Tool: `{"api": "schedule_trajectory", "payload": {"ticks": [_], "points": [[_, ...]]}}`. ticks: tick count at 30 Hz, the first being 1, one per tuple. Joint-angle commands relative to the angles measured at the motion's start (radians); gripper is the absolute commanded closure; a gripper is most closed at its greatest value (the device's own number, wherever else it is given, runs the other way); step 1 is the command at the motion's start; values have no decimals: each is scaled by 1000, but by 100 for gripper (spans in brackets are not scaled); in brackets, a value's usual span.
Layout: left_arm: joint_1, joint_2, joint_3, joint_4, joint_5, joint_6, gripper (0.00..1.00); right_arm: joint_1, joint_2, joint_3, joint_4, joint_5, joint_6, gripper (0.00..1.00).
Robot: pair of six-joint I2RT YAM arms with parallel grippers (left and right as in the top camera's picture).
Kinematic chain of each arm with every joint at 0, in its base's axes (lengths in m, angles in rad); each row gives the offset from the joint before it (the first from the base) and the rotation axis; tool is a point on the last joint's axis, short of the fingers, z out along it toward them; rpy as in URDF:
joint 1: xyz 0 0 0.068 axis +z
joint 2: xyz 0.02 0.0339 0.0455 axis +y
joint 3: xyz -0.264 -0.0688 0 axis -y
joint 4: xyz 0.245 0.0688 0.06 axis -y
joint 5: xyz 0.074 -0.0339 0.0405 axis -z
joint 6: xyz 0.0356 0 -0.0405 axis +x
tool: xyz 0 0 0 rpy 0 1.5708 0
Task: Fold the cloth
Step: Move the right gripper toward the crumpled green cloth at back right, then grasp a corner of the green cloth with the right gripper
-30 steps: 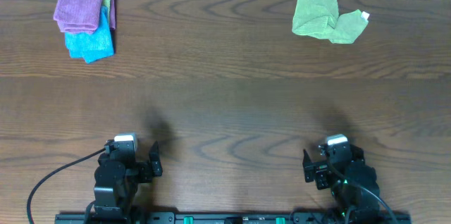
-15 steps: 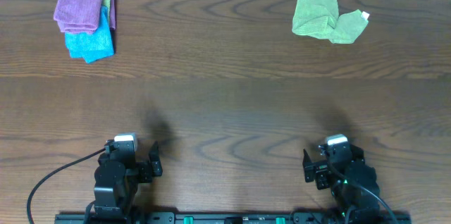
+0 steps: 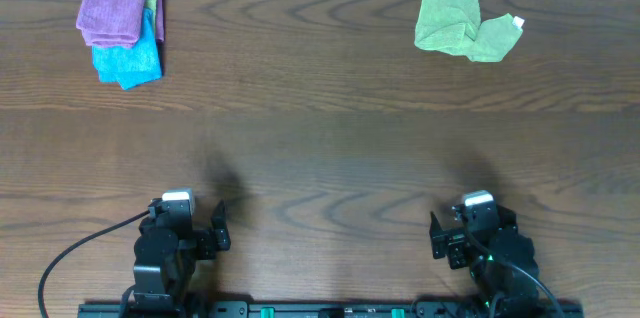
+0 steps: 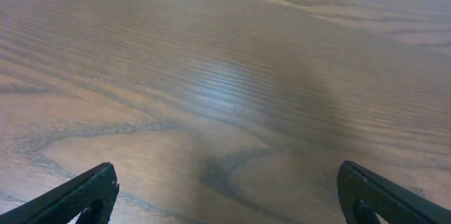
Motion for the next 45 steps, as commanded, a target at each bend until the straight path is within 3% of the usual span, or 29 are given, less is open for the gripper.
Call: {"api": "schedule_trajectory", "payload": {"ticks": [1,12,16,18,20,24,26,30,37,44,45], "points": [[-4,-6,-7,-9,-18,-4,5,-9,-11,-12,3,7,-8,1],[-4,-6,-7,-9,-18,-4,5,-9,-11,-12,3,7,-8,1],[-4,-6,-7,-9,-18,-4,5,-9,-11,-13,155,2,7,1],[-4,-6,-7,-9,-18,-4,5,-9,-11,-13,328,4,195,1],[-4,-6,-7,-9,-18,-4,5,-9,-11,-13,390,18,379,1],[-4,-6,-7,-9,-18,-4,5,-10,-11,-13,533,273,555,1],[-4,-6,-7,-9,-18,-4,5,-14,-10,-13,620,409,721,1],[-4,-6,-7,-9,-18,-4,5,-41,37,-13,744,452,716,1],[-4,-6,-7,-9,-18,-4,4,-184,575,74,1091,278,715,1],[-4,-6,-7,-9,-18,-4,5,-366,1299,584,1086,-199,619,1],[-4,-6,-7,-9,-18,-4,5,-375,1439,726,1032,-276,609,1]]}}
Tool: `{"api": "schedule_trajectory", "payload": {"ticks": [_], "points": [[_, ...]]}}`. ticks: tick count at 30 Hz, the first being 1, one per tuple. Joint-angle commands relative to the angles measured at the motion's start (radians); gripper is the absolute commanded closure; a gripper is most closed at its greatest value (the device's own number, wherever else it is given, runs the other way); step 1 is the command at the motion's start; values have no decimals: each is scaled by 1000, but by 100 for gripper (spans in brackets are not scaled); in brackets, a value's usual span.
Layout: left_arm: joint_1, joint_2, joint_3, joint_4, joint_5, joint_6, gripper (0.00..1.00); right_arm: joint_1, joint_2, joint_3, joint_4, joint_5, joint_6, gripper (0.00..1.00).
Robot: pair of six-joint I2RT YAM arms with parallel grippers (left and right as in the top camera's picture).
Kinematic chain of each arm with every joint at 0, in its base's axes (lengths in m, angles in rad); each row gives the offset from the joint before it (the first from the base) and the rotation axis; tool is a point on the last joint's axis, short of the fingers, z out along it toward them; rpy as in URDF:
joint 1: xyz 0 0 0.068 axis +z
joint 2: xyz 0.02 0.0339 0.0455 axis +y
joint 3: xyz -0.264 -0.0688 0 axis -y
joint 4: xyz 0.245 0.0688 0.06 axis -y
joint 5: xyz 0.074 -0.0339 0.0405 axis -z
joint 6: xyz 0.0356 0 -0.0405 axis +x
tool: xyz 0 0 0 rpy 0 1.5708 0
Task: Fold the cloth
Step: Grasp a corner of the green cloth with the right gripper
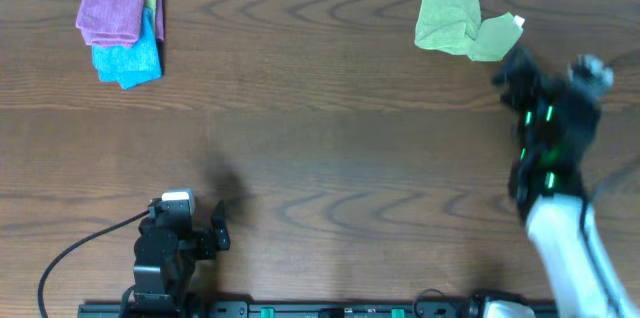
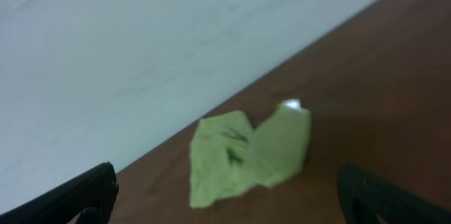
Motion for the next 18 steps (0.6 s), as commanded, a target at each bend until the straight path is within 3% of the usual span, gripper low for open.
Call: {"api": "schedule_trajectory", "payload": {"ticks": [1,8,13,18], "points": [[-4,-6,-7,-10,-14,-4,5,-21,236,248,-79,-260,-52,1],[-4,-6,-7,-10,-14,-4,5,23,642,715,-380,-405,-161,1],[-4,-6,-7,-10,-14,-4,5,43,819,881,-550,-409,-175,1],[-4,-6,-7,-10,-14,-4,5,43,896,901,-616,-483,-209,1]]}}
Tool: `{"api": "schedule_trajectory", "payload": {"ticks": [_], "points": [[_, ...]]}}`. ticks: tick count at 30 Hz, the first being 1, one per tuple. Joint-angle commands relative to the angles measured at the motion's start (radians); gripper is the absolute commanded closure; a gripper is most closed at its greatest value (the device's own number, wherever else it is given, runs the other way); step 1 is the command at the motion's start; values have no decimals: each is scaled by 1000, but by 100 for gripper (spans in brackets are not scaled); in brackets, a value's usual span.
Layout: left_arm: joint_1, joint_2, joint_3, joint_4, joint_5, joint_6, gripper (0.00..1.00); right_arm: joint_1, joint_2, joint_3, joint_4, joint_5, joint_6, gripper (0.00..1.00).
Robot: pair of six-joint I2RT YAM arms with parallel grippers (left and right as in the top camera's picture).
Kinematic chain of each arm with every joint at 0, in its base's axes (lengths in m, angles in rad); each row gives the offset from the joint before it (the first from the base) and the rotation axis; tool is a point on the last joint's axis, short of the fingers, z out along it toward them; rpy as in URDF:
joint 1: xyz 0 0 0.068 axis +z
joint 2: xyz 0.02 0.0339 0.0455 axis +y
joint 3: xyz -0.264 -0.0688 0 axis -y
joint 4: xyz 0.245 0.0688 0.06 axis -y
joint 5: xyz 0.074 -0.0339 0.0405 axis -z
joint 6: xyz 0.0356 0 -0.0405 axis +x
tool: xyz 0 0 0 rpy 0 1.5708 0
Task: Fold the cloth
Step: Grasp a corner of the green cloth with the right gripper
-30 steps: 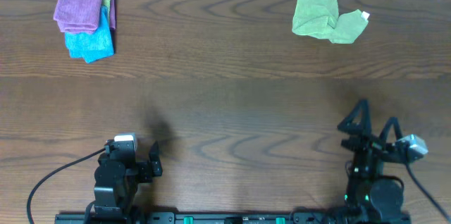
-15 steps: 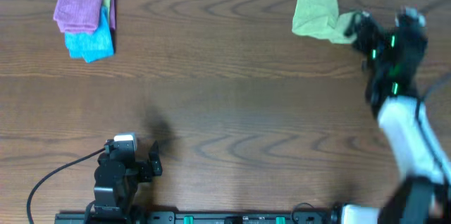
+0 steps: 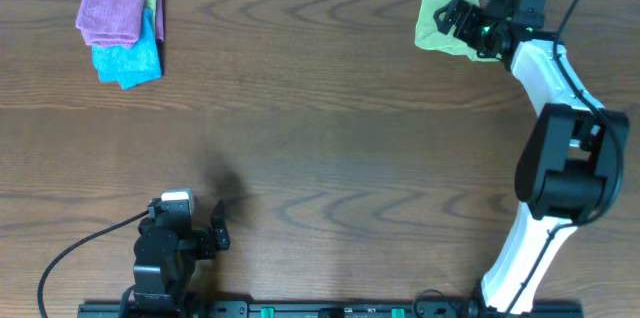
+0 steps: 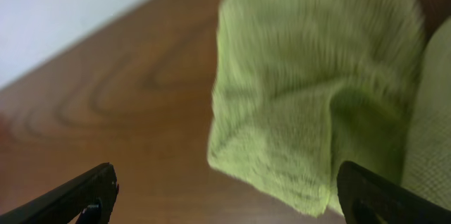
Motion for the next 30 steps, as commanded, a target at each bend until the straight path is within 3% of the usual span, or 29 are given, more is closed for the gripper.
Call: {"api": "schedule_trajectory", "payload": {"ticks": [1,5,6,12,13,14,15,16,18,19,30], "points": [[-4,-6,-7,-8,-7,-4,5,3,11,23,-37,-31,-51,1],[-4,-6,-7,-8,-7,-4,5,0,11,23,-59,50,-77,1],[-4,-6,-7,-8,-7,-4,5,0,11,23,-59,56,-83,7],[-4,-6,-7,-8,-7,-4,5,2,11,23,-47,58,-85,92],[-4,-6,-7,-8,-7,-4,5,2,11,23,-47,58,-85,98],[-4,-6,-7,-8,-7,-4,5,2,11,23,-47,58,-85,99],[-4,-6,-7,-8,-7,-4,5,2,11,24,-48,58,-85,91],[-4,-6,-7,-8,-7,-4,4,2,11,27,-51,53,-85,59],[-4,-6,-7,-8,-7,-4,5,2,7,45,-95,50,-86,57],[-4,-6,-7,-8,-7,-4,5,2,2,53,-126,58,-100,47],[-4,-6,-7,-8,-7,-4,5,0,16,53,-137,192,-109,39]]}}
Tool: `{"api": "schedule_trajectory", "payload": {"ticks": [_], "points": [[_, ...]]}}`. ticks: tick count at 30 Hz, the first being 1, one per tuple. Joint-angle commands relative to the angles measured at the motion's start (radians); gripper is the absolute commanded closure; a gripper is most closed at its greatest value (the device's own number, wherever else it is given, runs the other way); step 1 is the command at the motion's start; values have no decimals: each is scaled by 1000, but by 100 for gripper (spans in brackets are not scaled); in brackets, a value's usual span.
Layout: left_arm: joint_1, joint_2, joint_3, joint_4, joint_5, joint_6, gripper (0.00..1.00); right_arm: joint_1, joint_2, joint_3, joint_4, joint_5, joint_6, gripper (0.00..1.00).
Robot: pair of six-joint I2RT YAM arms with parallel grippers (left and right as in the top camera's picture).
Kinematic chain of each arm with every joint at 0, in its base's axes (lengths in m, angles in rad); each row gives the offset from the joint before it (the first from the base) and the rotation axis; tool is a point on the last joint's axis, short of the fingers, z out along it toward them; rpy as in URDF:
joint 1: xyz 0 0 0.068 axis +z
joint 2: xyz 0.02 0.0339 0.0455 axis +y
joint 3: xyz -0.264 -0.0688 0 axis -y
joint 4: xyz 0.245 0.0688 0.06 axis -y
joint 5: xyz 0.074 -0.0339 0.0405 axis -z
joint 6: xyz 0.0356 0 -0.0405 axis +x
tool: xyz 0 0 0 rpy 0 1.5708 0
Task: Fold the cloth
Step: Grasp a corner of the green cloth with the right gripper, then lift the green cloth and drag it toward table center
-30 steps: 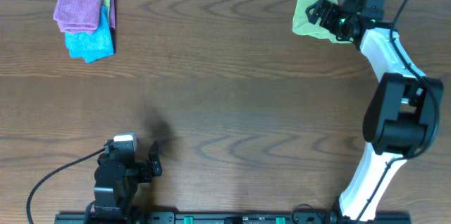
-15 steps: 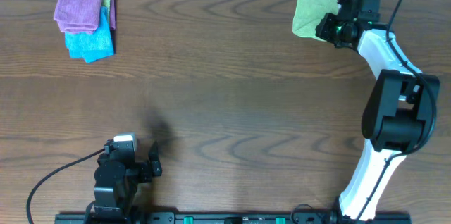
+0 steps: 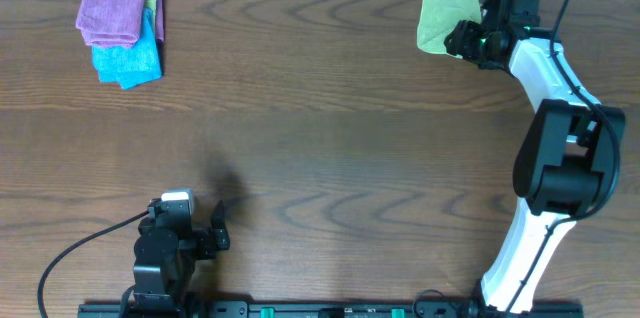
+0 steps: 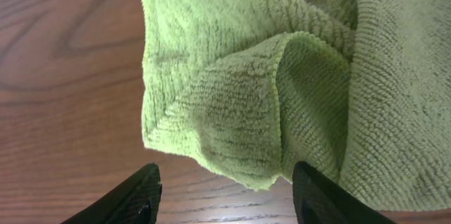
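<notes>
A crumpled green cloth (image 3: 438,13) lies at the far right of the wooden table (image 3: 320,148). My right gripper (image 3: 465,38) is down at its near right side and covers part of it. In the right wrist view the cloth (image 4: 282,76) fills the frame, with a rolled fold hanging down toward my right gripper (image 4: 225,199). The jaws stand open, one finger on each side of that fold, touching nothing I can see. My left gripper (image 3: 218,228) rests open at the table's front left, far from the cloth.
A folded purple cloth (image 3: 118,10) lies on a blue one (image 3: 130,60) at the far left corner. A black cable (image 3: 75,253) runs from the left arm's base. The table's far edge is just behind the green cloth.
The right gripper has moved closer onto the green cloth's near edge and its jaws have narrowed around a fold. The cloth looks more bunched in the overhead view. The left arm has not moved.
Both arms first rested at the table's front, the right gripper wide open over bare wood. Then the right arm was stretched out toward the far right, with the green cloth ahead. After that it hung right over the cloth, and now its narrowed jaws straddle a fold.
</notes>
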Motion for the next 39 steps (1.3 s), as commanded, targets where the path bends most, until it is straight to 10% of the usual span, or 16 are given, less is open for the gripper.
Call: {"api": "schedule_trajectory", "payload": {"ticks": [1,13,18,27,39], "points": [[-4,-6,-7,-8,-7,-4,4,0,1,20,10,34,-13,39],[-4,-6,-7,-8,-7,-4,5,1,64,20,58,28,-11,55],[-4,-6,-7,-8,-7,-4,5,1,71,21,66,24,-3,97],[-4,-6,-7,-8,-7,-4,5,5,17,166,-8,-165,22,98],[-4,-6,-7,-8,-7,-4,5,147,-380,407,-565,-77,-203,99]]}}
